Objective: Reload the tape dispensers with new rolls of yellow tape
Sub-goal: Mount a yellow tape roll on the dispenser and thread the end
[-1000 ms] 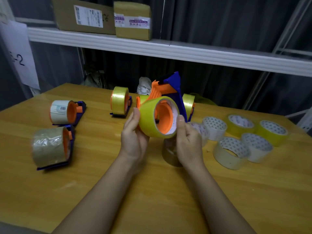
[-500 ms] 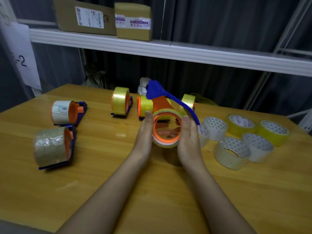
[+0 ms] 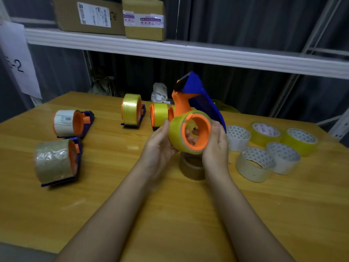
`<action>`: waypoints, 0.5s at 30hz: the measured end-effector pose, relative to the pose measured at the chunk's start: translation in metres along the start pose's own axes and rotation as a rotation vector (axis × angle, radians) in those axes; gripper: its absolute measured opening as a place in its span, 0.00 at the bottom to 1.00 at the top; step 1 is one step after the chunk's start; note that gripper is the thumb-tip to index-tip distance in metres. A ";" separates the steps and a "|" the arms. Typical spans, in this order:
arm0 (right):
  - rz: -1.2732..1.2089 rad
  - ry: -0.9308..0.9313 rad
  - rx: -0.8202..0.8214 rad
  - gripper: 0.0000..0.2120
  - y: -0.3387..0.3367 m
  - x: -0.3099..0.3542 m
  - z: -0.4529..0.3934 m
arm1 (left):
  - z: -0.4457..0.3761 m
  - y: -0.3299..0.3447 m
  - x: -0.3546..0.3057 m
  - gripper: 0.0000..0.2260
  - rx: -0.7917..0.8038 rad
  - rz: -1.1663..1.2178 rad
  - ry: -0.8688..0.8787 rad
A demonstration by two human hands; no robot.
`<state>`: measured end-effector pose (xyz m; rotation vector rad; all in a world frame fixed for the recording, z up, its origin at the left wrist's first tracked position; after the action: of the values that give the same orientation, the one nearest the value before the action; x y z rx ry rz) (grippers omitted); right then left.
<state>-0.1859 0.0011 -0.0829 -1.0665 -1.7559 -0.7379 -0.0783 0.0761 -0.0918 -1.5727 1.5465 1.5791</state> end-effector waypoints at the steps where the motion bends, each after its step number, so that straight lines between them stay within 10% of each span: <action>1: 0.007 0.014 -0.001 0.13 0.000 0.000 0.000 | 0.001 0.002 -0.001 0.17 0.030 0.001 0.014; 15: 0.272 -0.180 0.548 0.47 0.019 -0.003 0.008 | 0.011 -0.004 -0.025 0.08 0.004 -0.344 0.195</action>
<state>-0.1712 0.0155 -0.0880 -0.9767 -1.7680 0.0180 -0.0730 0.0967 -0.0746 -1.9175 1.2804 1.2645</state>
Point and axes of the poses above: each hand's wrist, its own z-axis away from the middle knuckle, its own y-axis out of the palm, x = y × z, the point moved 5 cm from there along -z, towards the middle knuckle, and after that the axes turned 3 degrees about x, right-handed, at the moved point
